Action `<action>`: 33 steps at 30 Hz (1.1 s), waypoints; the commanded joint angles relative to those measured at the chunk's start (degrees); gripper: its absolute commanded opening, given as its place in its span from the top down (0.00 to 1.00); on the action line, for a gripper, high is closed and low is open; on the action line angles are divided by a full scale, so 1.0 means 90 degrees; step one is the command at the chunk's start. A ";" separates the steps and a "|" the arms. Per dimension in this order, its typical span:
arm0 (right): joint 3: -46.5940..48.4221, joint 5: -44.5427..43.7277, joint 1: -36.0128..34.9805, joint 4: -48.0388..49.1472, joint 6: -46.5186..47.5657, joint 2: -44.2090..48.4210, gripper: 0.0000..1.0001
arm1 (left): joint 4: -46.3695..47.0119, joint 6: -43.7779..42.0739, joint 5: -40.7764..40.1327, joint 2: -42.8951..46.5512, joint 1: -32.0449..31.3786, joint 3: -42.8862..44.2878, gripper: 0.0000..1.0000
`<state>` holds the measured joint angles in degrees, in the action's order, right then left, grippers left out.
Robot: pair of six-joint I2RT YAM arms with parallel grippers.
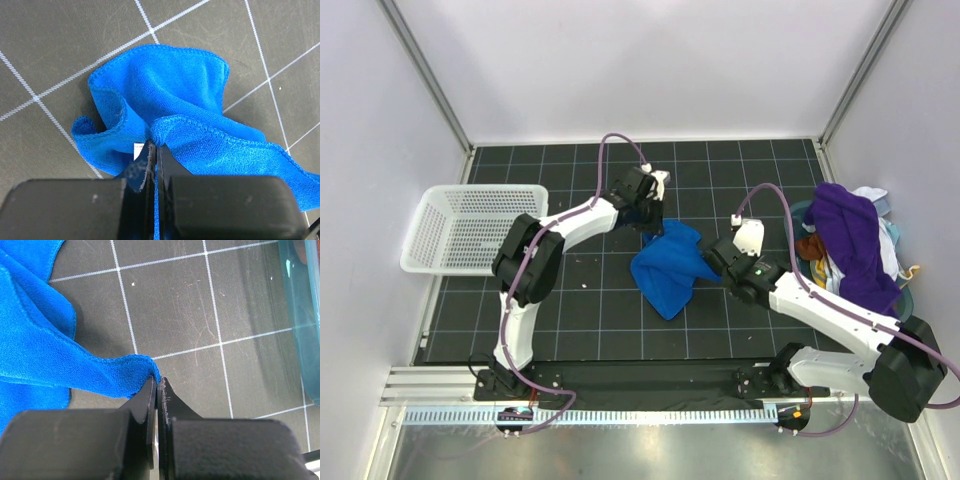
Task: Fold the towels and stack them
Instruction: Flatten out the crumpled towel
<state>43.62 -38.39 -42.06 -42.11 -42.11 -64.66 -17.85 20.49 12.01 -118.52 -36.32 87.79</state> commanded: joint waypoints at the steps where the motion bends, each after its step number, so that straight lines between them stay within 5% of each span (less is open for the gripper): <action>1: 0.0290 -0.0187 0.0035 0.0118 0.0001 -0.0022 0.99 | 0.0215 0.0038 0.0072 0.0434 0.0012 -0.0106 1.00; 33: 0.0154 -0.0217 0.0113 0.0118 0.0030 0.0349 0.99 | 0.0537 0.0458 -0.0299 0.1606 -0.0281 -0.1492 1.00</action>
<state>44.47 -38.44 -41.39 -42.11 -41.98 -62.48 -15.35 24.08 10.48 -108.18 -38.11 75.44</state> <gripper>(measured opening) 0.049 0.017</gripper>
